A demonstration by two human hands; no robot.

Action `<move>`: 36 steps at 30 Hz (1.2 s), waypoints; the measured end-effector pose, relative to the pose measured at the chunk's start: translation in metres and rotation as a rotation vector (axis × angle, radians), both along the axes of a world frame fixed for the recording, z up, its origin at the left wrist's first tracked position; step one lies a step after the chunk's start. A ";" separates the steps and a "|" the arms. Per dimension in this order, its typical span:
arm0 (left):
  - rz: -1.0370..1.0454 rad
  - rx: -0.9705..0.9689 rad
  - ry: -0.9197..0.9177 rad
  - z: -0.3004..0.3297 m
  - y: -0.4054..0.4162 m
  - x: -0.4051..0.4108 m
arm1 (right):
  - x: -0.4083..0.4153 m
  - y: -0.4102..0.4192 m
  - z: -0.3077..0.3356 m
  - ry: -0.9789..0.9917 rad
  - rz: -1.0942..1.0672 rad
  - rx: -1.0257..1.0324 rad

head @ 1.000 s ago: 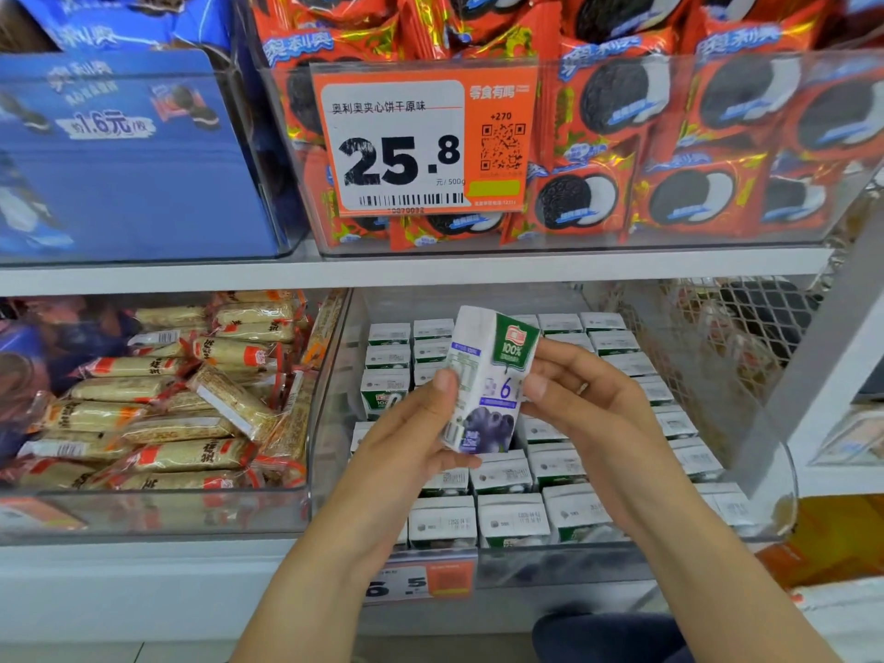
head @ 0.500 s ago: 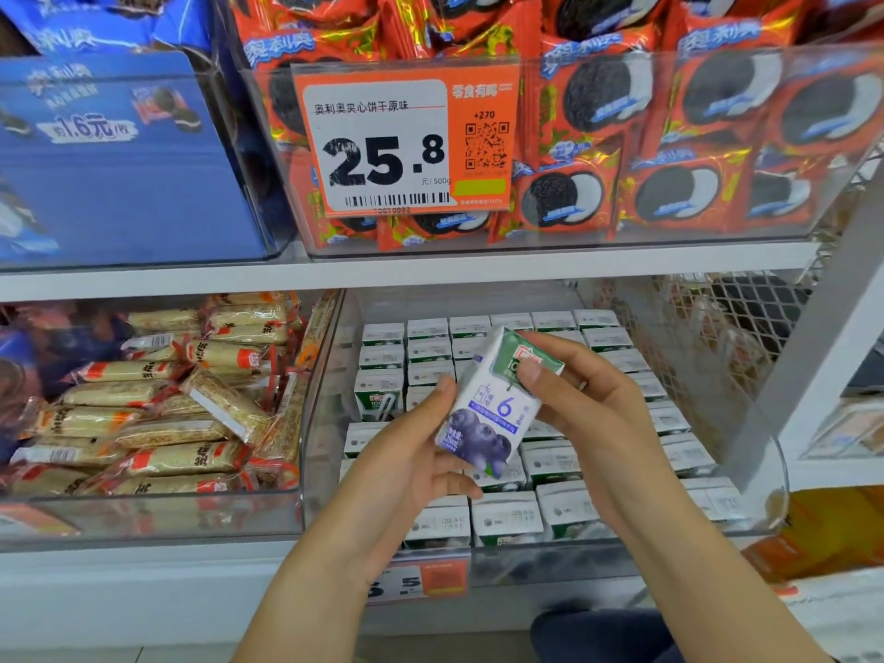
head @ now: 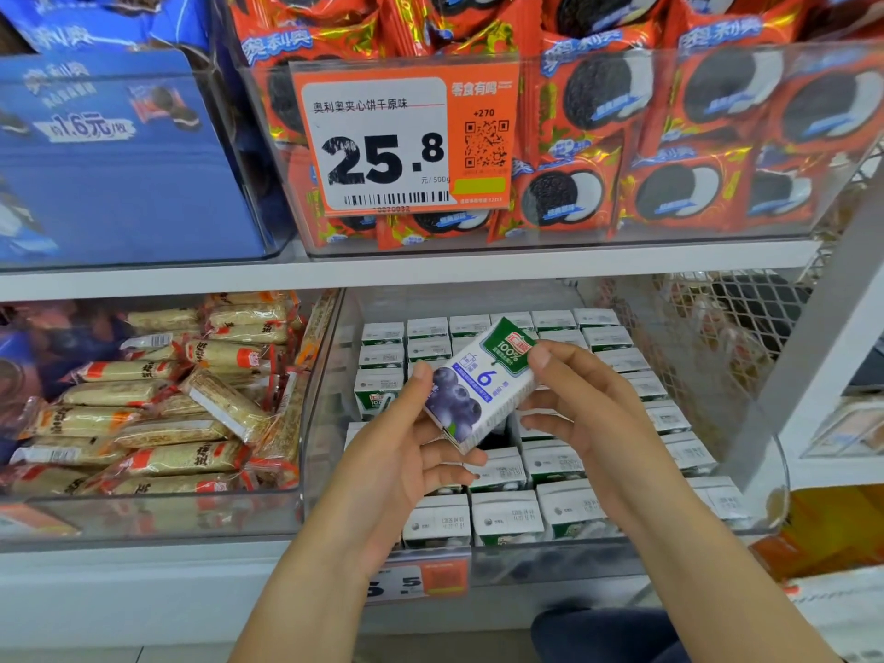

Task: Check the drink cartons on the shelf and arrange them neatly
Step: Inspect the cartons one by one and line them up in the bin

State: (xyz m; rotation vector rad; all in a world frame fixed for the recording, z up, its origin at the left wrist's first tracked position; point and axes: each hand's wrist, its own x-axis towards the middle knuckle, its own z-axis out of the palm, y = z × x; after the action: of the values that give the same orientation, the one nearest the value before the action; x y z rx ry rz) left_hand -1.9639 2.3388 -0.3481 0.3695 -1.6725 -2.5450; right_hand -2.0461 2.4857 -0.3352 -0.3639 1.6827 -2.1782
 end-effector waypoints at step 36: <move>0.298 -0.567 0.130 -0.003 0.008 0.002 | -0.004 -0.001 -0.006 0.049 -0.076 -0.036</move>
State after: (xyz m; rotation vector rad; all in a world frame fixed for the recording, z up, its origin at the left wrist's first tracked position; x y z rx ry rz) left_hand -1.9622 2.3470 -0.3514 0.3603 -2.0052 -1.7545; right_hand -2.0498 2.4843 -0.3414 -0.3718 1.7113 -2.2740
